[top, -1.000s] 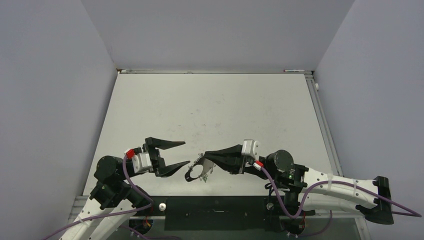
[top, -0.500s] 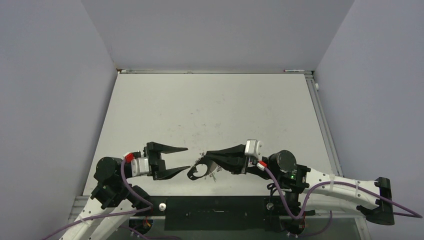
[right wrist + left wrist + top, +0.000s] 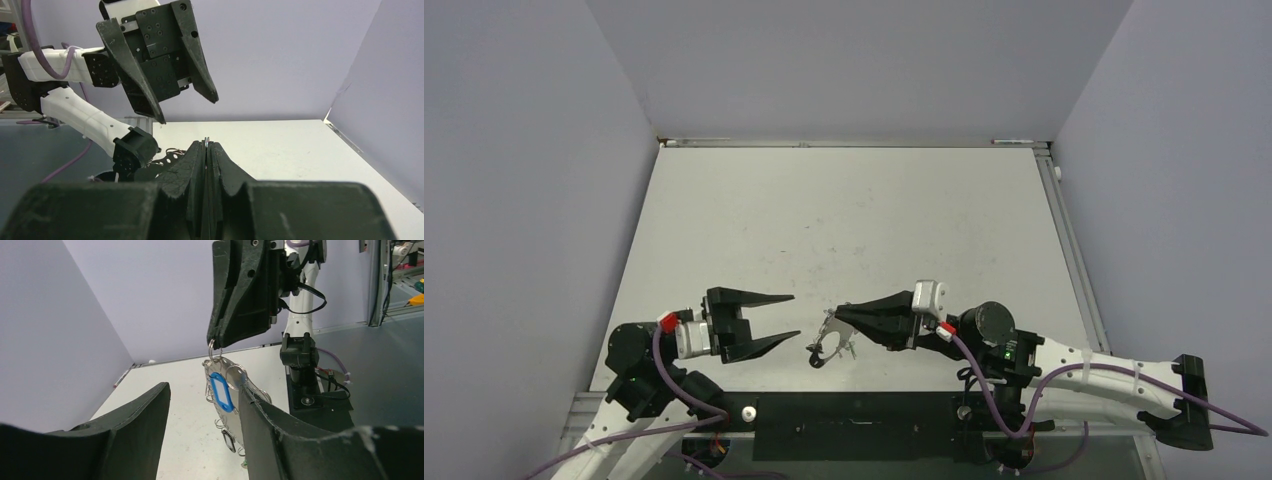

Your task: Put the keys on the keyring

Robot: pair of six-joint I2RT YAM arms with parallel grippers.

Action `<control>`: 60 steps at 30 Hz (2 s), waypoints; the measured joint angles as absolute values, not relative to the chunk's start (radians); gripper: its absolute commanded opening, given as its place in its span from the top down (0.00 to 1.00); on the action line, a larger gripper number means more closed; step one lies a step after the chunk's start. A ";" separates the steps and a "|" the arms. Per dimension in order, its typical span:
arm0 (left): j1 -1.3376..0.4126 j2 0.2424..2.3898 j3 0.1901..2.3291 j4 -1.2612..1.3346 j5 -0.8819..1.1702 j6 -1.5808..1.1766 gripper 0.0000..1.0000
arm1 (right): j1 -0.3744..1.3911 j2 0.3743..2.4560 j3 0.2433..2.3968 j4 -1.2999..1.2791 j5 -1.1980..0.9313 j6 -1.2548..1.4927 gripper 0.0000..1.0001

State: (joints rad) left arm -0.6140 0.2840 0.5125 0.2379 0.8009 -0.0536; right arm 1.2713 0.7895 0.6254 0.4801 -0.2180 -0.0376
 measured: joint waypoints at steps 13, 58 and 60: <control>-0.586 0.231 0.503 0.236 0.687 -0.052 0.46 | 1.271 0.787 0.614 0.461 -0.218 -0.040 0.95; -0.585 0.517 0.476 0.587 0.945 -0.329 0.67 | 1.277 0.830 0.617 0.488 -0.274 -0.013 0.95; -0.586 0.527 0.475 0.595 0.948 -0.338 0.67 | 1.278 0.833 0.617 0.490 -0.275 -0.013 0.95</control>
